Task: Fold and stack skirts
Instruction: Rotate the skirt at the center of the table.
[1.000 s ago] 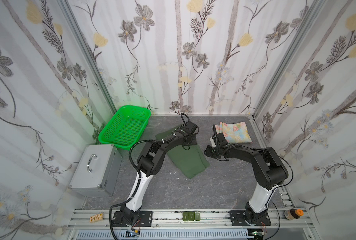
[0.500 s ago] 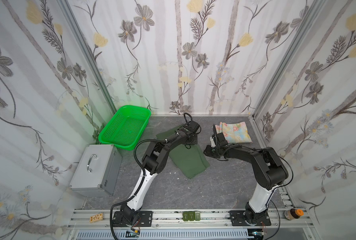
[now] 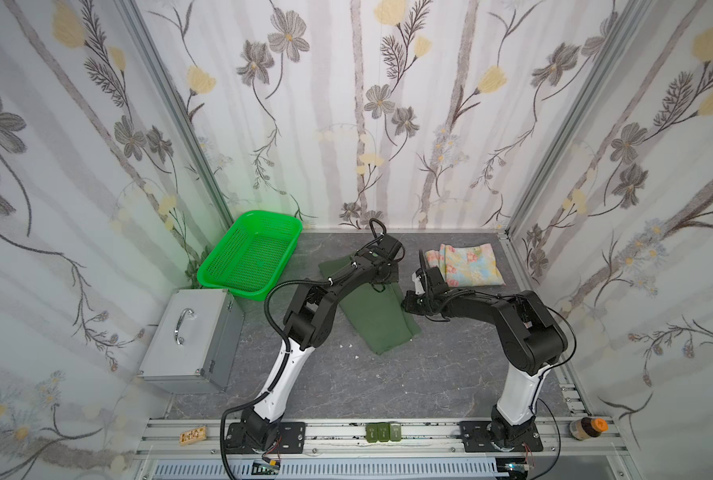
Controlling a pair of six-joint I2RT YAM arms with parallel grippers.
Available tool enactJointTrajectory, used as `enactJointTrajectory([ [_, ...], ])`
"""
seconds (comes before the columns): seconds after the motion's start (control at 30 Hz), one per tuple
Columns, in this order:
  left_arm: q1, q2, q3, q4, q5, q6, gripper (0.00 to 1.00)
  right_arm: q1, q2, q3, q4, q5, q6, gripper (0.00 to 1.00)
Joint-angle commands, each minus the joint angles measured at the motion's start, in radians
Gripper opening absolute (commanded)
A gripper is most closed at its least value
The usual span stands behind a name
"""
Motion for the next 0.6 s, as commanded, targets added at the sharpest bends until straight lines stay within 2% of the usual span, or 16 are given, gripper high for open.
enactJointTrajectory([
  [0.0,0.002,0.007,0.033,0.0,0.036,-0.024,0.0,0.004,0.017,-0.002,-0.05,0.003,0.011,0.19],
  [0.57,0.0,0.103,0.148,0.0,0.085,-0.074,0.0,0.015,0.021,-0.01,-0.048,0.003,0.017,0.19],
])
